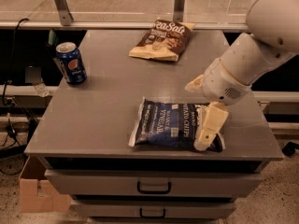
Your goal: Move blue chip bag near brown chip bag
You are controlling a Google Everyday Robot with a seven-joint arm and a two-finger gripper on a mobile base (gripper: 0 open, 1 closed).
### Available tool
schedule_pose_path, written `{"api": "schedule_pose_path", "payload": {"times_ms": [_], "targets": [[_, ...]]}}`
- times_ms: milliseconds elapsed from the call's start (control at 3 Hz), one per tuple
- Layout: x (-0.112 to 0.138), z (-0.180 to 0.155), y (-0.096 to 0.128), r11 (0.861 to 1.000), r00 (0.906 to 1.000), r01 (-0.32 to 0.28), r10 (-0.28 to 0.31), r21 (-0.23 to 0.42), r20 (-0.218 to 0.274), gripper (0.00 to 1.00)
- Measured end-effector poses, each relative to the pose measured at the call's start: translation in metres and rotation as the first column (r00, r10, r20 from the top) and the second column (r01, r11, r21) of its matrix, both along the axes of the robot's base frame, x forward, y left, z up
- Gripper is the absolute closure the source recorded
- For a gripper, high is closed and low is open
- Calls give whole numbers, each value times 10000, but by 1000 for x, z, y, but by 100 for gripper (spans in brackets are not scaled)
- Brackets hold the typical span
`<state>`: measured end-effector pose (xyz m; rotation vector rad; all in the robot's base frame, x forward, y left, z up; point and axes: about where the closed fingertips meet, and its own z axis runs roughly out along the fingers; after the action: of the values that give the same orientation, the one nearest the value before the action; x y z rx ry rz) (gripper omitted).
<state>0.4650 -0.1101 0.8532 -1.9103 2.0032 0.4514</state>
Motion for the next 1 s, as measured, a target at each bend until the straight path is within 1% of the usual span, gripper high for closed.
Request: {"api": "schedule_pose_path", "payload": {"times_ms": [333, 1000], "targets": [[3, -11, 5, 9997, 9999, 64, -61, 234, -132, 18], [12, -14, 2, 9985, 9990, 319, -305, 451, -325, 64]]}}
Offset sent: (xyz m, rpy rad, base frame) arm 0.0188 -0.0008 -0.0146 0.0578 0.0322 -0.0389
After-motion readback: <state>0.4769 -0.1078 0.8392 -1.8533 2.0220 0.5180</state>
